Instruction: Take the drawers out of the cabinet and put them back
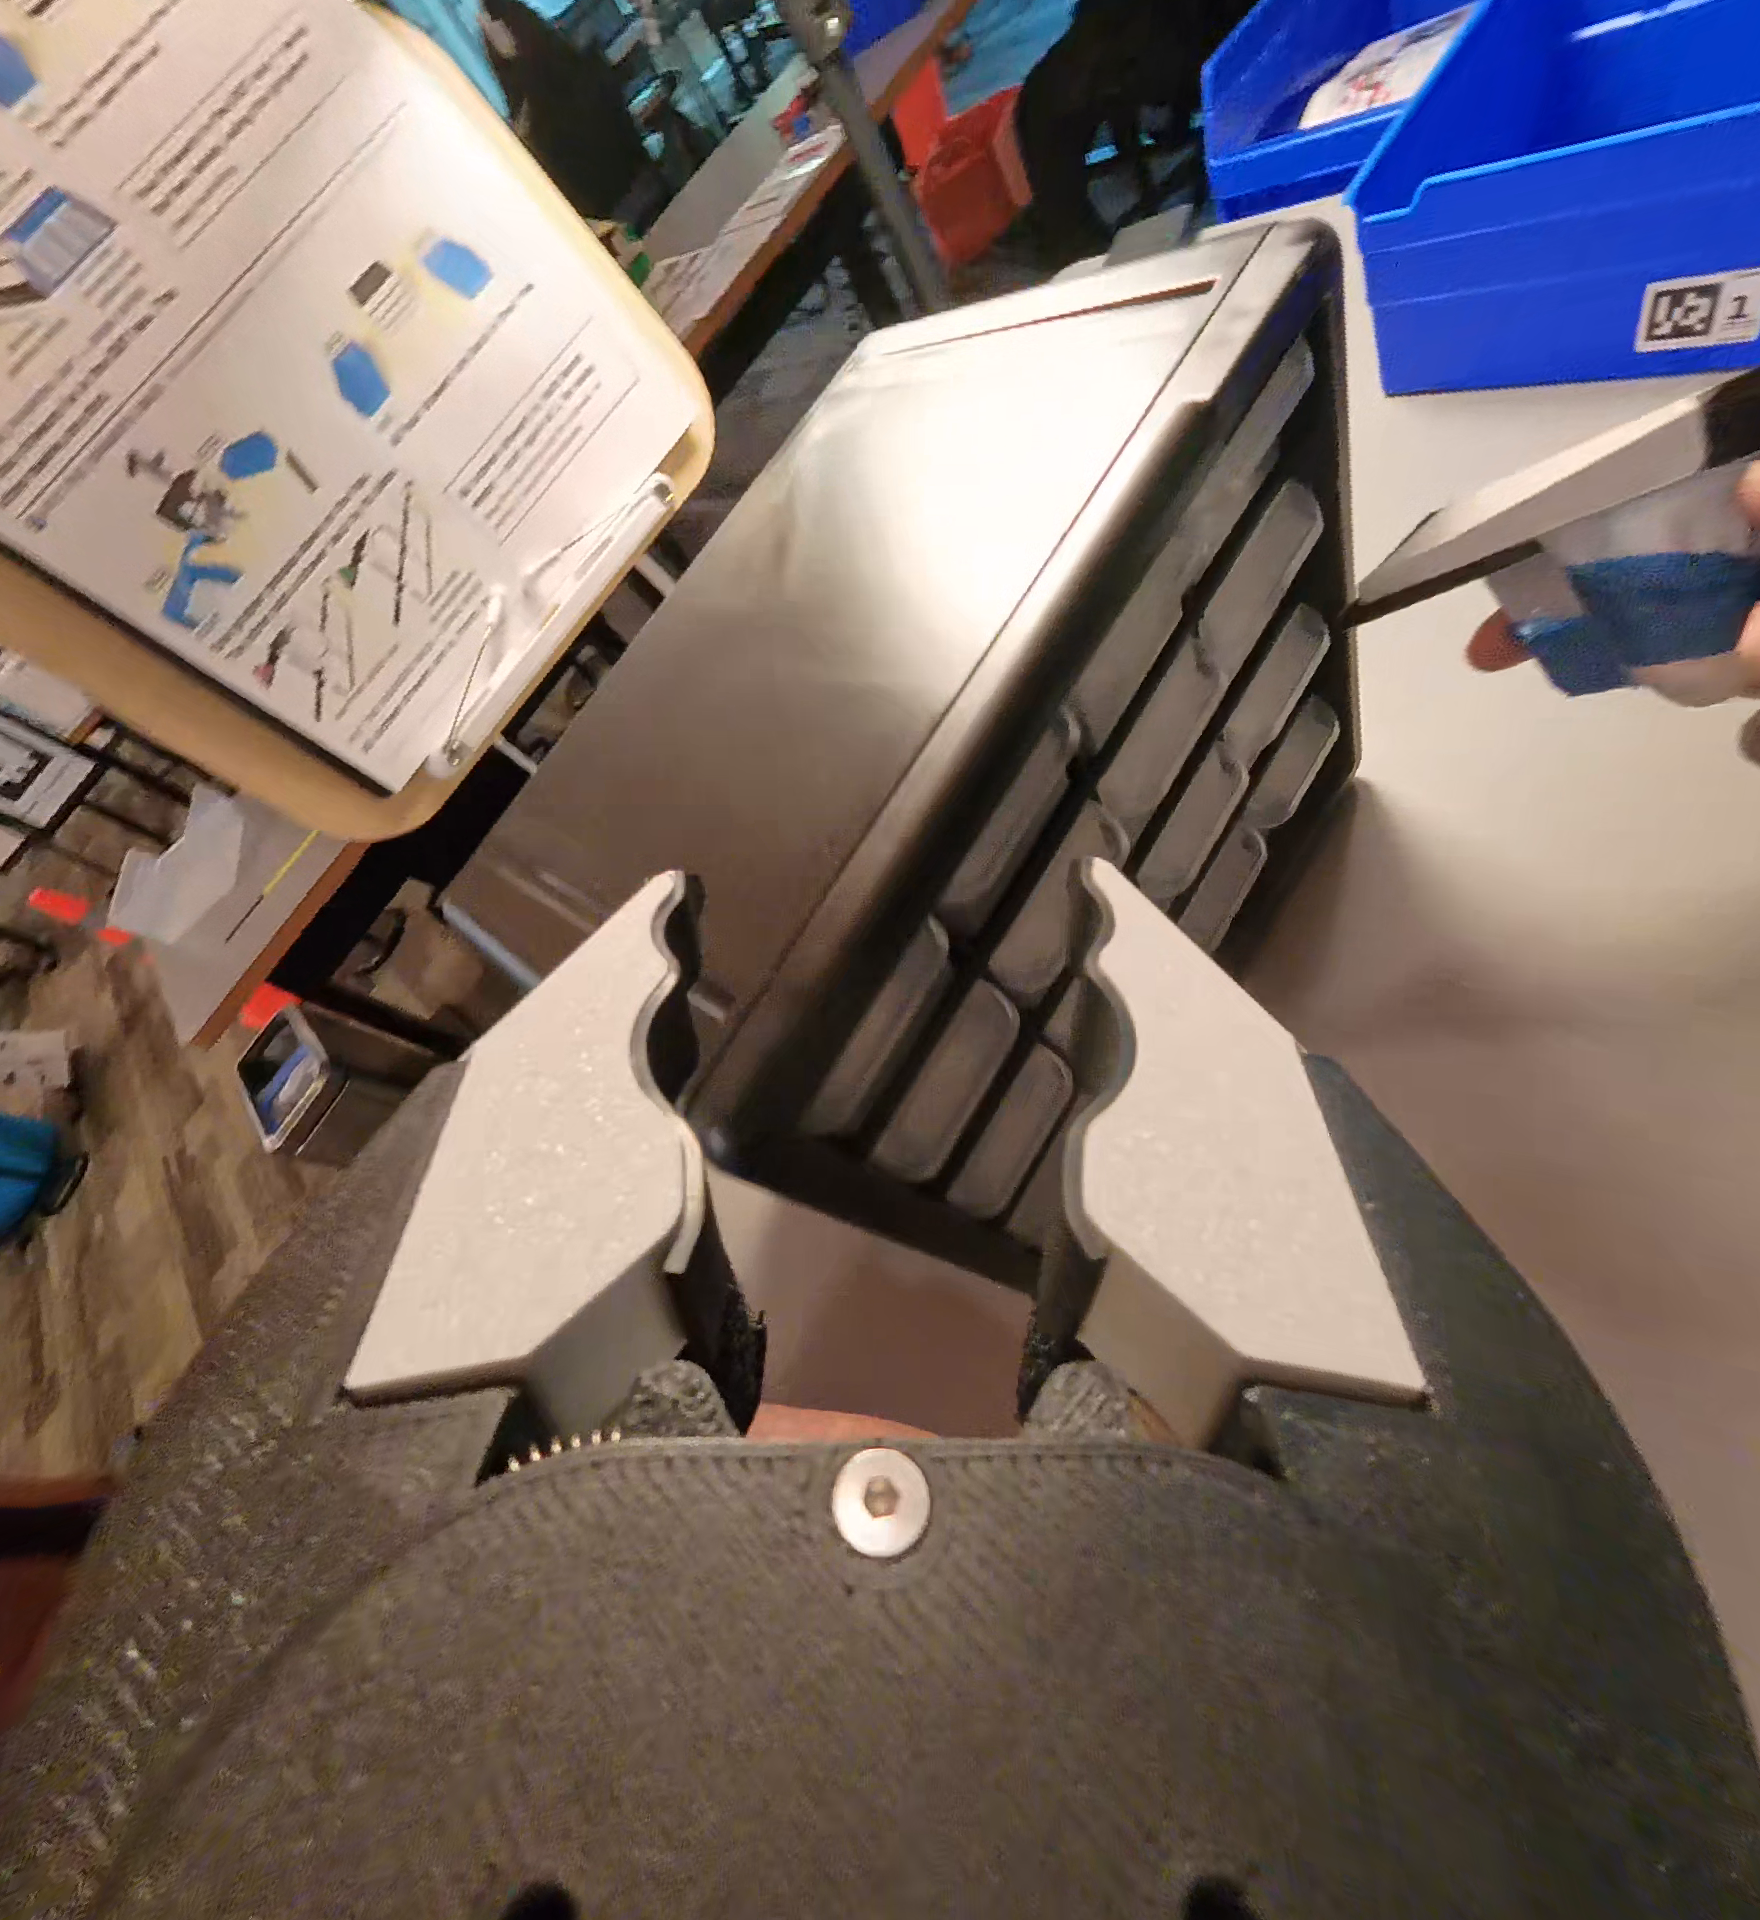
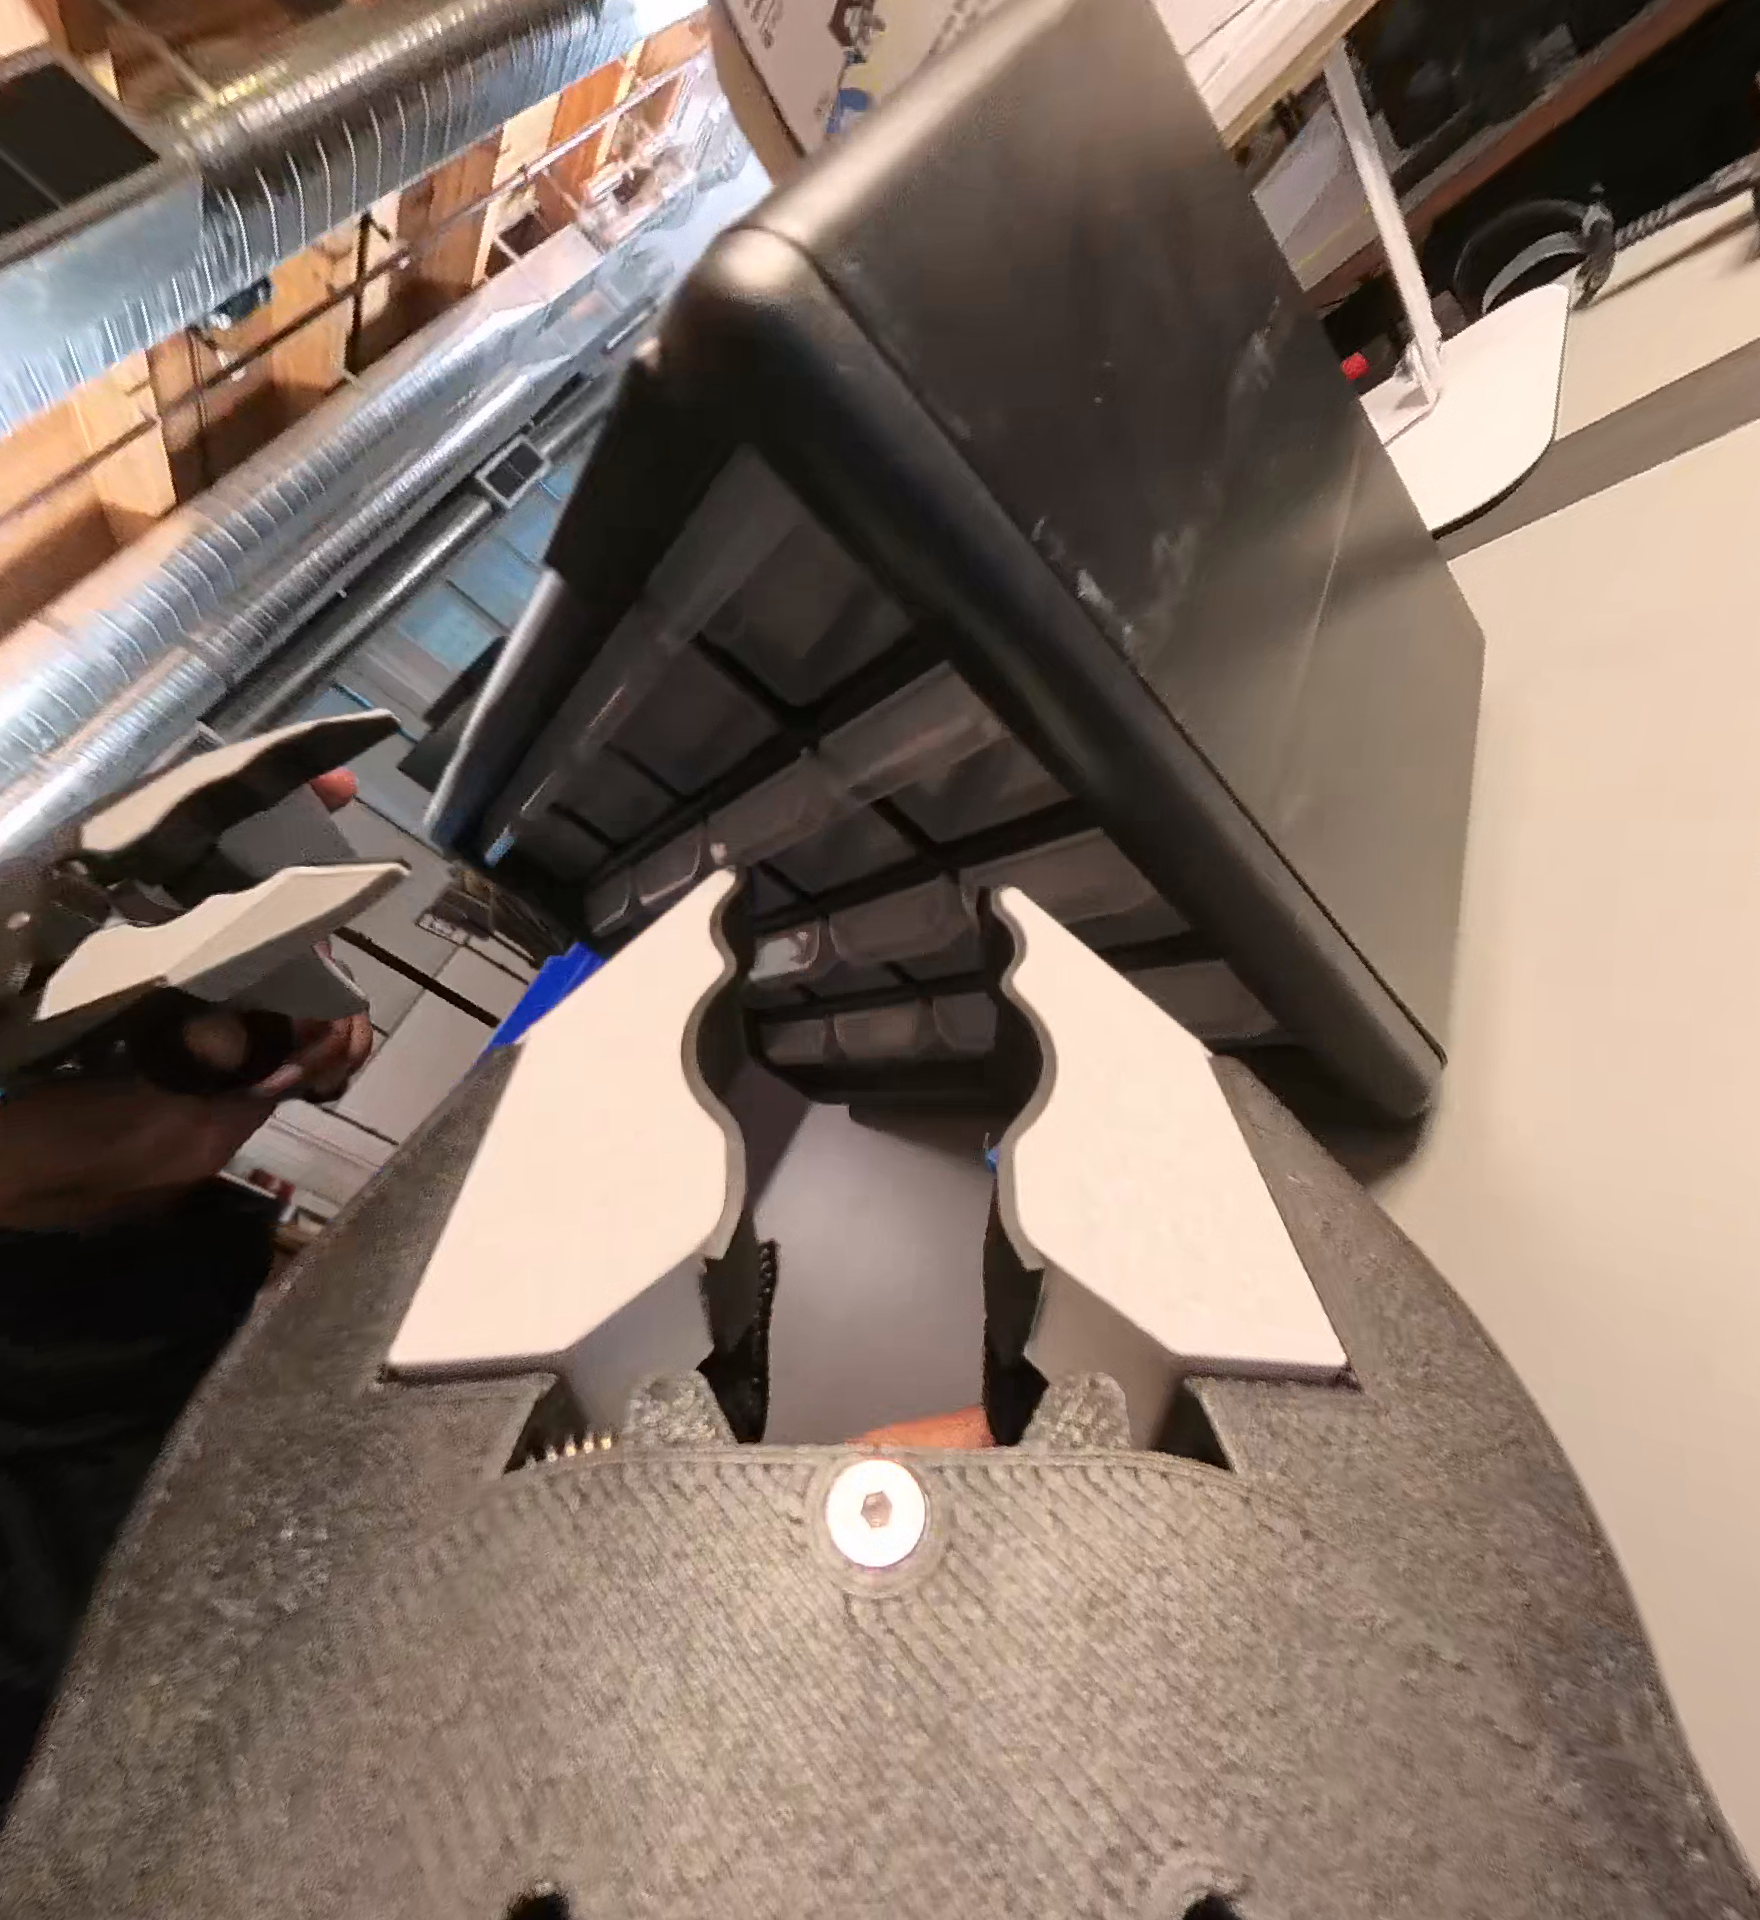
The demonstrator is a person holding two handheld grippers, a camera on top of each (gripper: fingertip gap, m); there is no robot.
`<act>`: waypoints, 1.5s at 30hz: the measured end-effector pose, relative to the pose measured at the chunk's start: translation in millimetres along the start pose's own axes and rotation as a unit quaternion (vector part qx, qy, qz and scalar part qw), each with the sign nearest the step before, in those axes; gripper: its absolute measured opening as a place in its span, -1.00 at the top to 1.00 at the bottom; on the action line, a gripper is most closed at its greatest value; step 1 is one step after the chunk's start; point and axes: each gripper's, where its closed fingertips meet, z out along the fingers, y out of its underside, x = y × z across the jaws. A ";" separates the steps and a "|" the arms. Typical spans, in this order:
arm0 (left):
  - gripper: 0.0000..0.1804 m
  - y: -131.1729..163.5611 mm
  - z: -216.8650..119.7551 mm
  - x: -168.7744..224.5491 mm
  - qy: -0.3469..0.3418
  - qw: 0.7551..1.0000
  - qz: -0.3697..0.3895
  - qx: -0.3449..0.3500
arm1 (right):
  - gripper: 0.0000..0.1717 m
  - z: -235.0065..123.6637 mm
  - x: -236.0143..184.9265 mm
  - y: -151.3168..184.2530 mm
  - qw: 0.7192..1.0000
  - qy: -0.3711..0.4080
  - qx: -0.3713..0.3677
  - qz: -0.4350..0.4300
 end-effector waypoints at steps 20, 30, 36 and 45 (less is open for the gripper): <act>0.18 -11.1 48.6 1.8 0.064 0.998 0.024 -0.001 | 0.93 8.8 -4.6 -7.7 0.990 -0.083 0.101 0.056; 0.14 -11.6 48.5 1.4 0.053 0.998 0.021 0.005 | 0.96 -58.8 -37.0 17.5 0.970 -0.159 0.153 0.098; 0.13 -12.2 48.0 1.2 0.051 0.998 0.020 0.010 | 0.96 -69.0 -41.4 17.8 0.973 -0.138 0.144 0.117; 0.13 -12.3 47.6 0.9 0.052 0.998 0.016 0.011 | 0.96 -79.7 -46.7 39.2 0.968 -0.157 0.150 0.124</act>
